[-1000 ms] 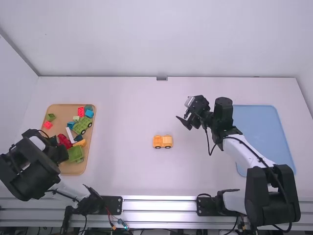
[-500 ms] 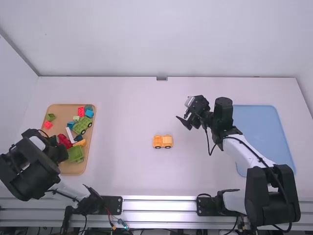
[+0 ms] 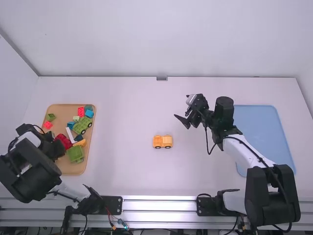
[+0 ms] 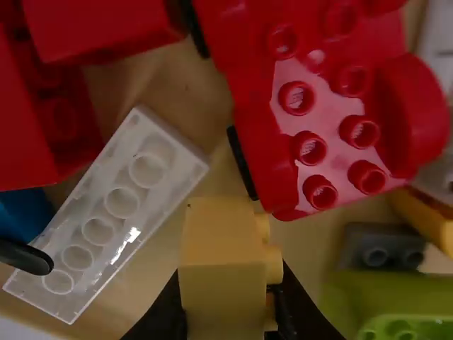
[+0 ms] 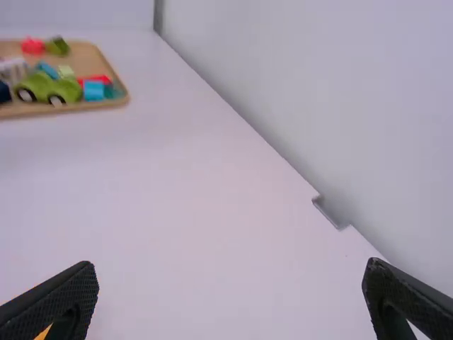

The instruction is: Assemble lego blocks to make yellow taxi

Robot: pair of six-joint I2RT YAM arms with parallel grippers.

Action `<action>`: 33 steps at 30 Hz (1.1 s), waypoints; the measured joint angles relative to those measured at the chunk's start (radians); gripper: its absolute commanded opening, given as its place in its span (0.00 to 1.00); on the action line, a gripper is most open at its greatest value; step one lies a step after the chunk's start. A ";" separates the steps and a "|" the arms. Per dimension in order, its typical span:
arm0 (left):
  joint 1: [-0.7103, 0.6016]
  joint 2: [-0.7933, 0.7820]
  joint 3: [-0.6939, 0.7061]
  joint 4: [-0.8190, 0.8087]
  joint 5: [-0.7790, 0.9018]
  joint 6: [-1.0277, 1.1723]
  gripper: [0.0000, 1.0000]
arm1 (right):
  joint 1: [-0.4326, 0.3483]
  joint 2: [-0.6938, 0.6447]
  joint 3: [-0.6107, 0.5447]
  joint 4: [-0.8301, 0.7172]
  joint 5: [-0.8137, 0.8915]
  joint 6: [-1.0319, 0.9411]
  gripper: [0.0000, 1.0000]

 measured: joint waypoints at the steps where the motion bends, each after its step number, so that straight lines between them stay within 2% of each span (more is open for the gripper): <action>1: -0.010 -0.033 -0.006 0.005 0.021 0.001 0.02 | 0.000 0.000 0.000 0.032 -0.027 0.031 0.98; 4: -0.040 -0.120 -0.028 0.027 0.057 0.006 0.02 | 0.000 0.000 0.000 0.116 -0.068 0.136 0.98; 6: -0.104 -0.263 -0.067 0.057 0.095 0.008 0.02 | 0.000 0.000 0.000 0.191 -0.093 0.274 0.98; 8: -0.145 -0.329 -0.085 0.080 0.115 0.010 0.02 | 0.005 0.000 0.000 0.209 -0.099 0.321 0.98; 11: -0.267 -0.463 -0.129 0.153 0.182 0.030 0.02 | 0.024 0.000 0.000 0.237 -0.107 0.393 0.98; 14: -0.476 -0.601 -0.205 0.318 0.306 0.068 0.02 | 0.070 0.017 0.000 0.233 -0.117 0.478 0.99; 16: -0.525 -0.622 -0.226 0.369 0.332 0.075 0.02 | 0.084 0.031 0.001 0.233 -0.119 0.510 0.99; 17: -0.605 -0.647 -0.261 0.451 0.369 0.089 0.03 | 0.100 0.053 0.005 0.234 -0.118 0.546 0.99; 21: -0.835 -0.659 -0.393 0.766 0.441 0.100 0.05 | 0.155 0.127 0.017 0.273 -0.119 0.643 0.99; 24: -0.937 -0.635 -0.455 0.928 0.460 0.088 0.05 | 0.183 0.146 0.018 0.311 -0.121 0.698 0.99; 26: -0.989 -0.595 -0.476 1.008 0.468 0.069 0.02 | 0.199 0.148 0.018 0.330 -0.123 0.731 1.00; 29: -1.034 -0.528 -0.480 1.084 0.473 0.047 0.02 | 0.210 0.148 0.021 0.342 -0.126 0.765 0.93; 33: -1.072 -0.437 -0.480 1.239 0.473 -0.037 0.02 | 0.227 0.148 0.025 0.340 -0.105 0.788 0.93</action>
